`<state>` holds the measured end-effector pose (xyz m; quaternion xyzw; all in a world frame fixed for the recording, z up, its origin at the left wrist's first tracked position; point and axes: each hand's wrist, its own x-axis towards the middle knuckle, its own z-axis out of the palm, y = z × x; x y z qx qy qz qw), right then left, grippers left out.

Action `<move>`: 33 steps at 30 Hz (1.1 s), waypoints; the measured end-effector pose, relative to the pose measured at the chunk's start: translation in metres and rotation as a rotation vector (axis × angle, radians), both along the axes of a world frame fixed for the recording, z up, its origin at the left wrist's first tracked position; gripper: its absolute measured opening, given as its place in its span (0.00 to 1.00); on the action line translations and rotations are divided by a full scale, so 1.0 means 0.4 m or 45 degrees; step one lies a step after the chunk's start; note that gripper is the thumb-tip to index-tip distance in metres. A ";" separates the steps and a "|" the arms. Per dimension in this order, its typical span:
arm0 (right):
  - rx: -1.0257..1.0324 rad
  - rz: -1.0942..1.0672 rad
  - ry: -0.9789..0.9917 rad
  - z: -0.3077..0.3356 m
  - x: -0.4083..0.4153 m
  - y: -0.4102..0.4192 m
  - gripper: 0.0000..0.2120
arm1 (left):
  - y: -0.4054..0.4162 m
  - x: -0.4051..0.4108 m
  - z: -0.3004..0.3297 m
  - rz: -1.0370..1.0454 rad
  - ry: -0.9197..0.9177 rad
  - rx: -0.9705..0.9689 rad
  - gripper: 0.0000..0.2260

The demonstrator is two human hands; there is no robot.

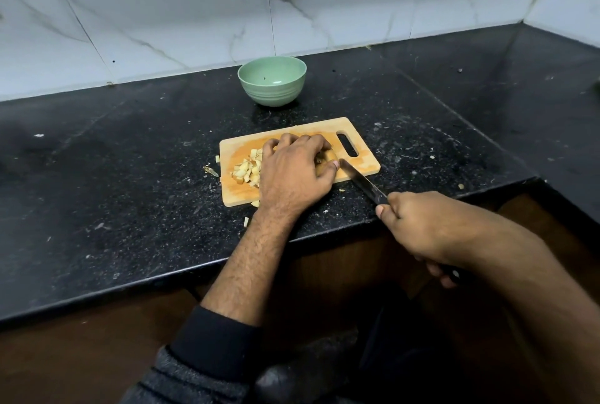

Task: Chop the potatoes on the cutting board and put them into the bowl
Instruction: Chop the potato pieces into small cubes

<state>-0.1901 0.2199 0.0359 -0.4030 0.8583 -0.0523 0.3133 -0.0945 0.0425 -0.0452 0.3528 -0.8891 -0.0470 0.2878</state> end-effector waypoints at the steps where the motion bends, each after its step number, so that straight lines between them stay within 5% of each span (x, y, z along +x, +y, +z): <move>1: -0.011 -0.007 0.006 0.001 0.004 0.004 0.15 | 0.002 -0.001 0.000 0.006 -0.008 -0.010 0.14; 14: -0.198 -0.033 0.164 -0.039 0.027 -0.071 0.18 | -0.006 0.003 0.001 0.007 -0.024 0.017 0.15; 21: -0.379 -0.099 0.016 -0.021 -0.005 -0.031 0.15 | -0.004 0.003 0.001 0.004 -0.017 -0.013 0.16; 33: -0.289 -0.033 0.066 -0.058 -0.030 -0.035 0.17 | -0.004 -0.004 -0.005 0.018 -0.084 -0.028 0.22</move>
